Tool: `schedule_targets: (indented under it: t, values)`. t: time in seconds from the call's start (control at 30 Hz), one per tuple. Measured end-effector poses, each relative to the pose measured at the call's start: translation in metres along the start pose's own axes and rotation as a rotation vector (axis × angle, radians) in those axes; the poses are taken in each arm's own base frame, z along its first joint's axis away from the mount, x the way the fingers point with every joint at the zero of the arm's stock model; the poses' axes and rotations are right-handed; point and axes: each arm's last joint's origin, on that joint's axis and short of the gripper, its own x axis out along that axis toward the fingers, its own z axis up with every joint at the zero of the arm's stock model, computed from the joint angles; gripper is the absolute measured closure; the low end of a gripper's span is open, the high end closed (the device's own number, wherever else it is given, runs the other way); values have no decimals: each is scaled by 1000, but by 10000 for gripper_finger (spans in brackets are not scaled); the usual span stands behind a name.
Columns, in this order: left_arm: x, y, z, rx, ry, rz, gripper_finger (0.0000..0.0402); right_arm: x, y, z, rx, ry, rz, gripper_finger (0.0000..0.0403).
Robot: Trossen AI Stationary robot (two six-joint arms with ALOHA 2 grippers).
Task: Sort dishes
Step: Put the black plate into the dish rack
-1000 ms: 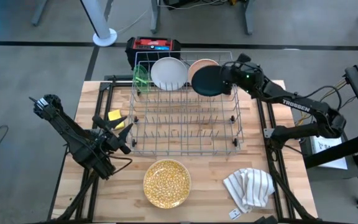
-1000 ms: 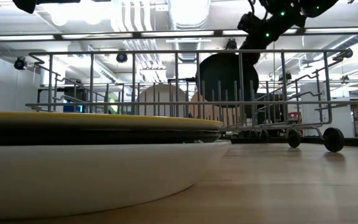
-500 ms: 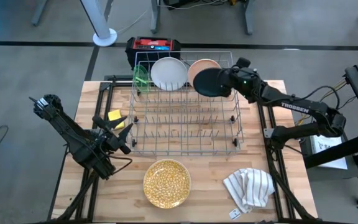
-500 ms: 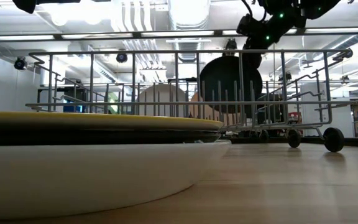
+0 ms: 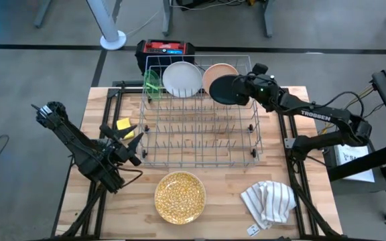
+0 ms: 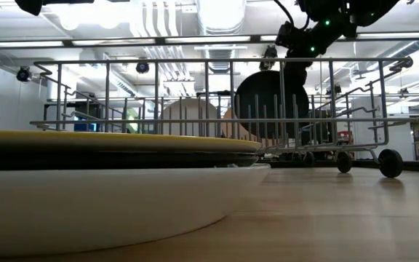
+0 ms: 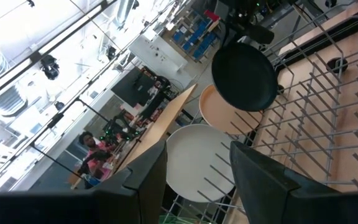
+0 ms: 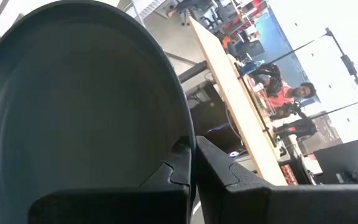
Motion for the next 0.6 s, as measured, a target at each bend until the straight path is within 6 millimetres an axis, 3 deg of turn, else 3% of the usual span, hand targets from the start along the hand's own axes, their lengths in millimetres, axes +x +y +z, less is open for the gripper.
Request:
schedule_targets:
  t: [0.6]
  values:
    - [0, 0, 0, -6, 0, 0, 235, 29, 28, 0, -62, 30, 64, 394]
